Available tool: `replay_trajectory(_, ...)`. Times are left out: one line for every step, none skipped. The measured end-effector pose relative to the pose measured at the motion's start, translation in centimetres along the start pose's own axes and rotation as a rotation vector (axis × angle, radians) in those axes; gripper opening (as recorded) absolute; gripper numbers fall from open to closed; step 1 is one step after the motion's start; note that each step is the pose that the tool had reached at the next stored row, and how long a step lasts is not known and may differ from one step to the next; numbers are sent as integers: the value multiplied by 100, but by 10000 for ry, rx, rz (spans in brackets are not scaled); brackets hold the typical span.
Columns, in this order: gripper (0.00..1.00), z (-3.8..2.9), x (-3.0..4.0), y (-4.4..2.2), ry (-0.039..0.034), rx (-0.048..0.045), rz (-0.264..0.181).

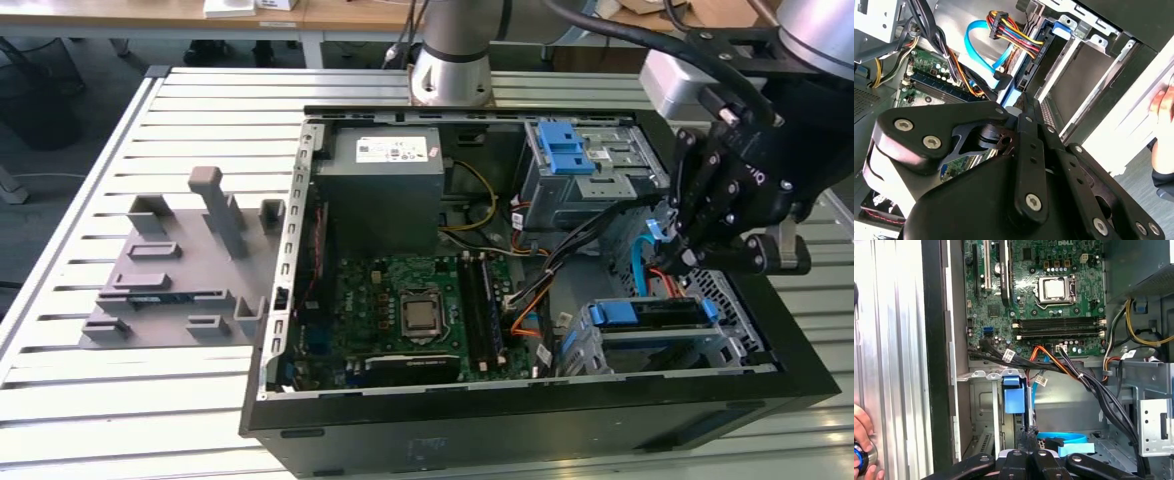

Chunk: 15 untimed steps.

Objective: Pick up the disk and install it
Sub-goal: 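Insert the second disk wire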

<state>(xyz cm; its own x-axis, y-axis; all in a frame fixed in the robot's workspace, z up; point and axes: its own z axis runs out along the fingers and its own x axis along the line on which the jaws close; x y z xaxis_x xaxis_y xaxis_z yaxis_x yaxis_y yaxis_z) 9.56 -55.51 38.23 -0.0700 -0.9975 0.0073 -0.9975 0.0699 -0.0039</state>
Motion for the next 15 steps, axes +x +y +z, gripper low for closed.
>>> replay_trajectory(11, -1, -7, 1, -1, 0, 0)
replay_trajectory(11, -2, -18, 2, 1, 0, 1)
replay_trajectory(11, -3, -31, 3, 2, 0, 1)
replay_trajectory(11, -3, -40, 3, 1, 0, 1)
replay_trajectory(11, -3, -45, 3, 1, 0, 0)
replay_trajectory(11, -3, -50, 4, 1, 0, 1)
replay_trajectory(11, -3, -57, 4, 2, 0, 0)
replay_trajectory(11, -3, -69, 5, 2, 0, 0)
replay_trajectory(11, -3, -85, 7, 1, 0, 1)
replay_trajectory(11, -3, -99, 7, 1, 0, 0)
replay_trajectory(11, -5, -113, 8, 2, 1, 1)
replay_trajectory(11, -6, -127, 10, 2, 0, 1)
replay_trajectory(11, -9, -137, 10, 3, 0, 0)
replay_trajectory(11, -15, -146, 11, 2, 0, 0)
replay_trajectory(11, -24, -156, 12, 1, 0, 1)
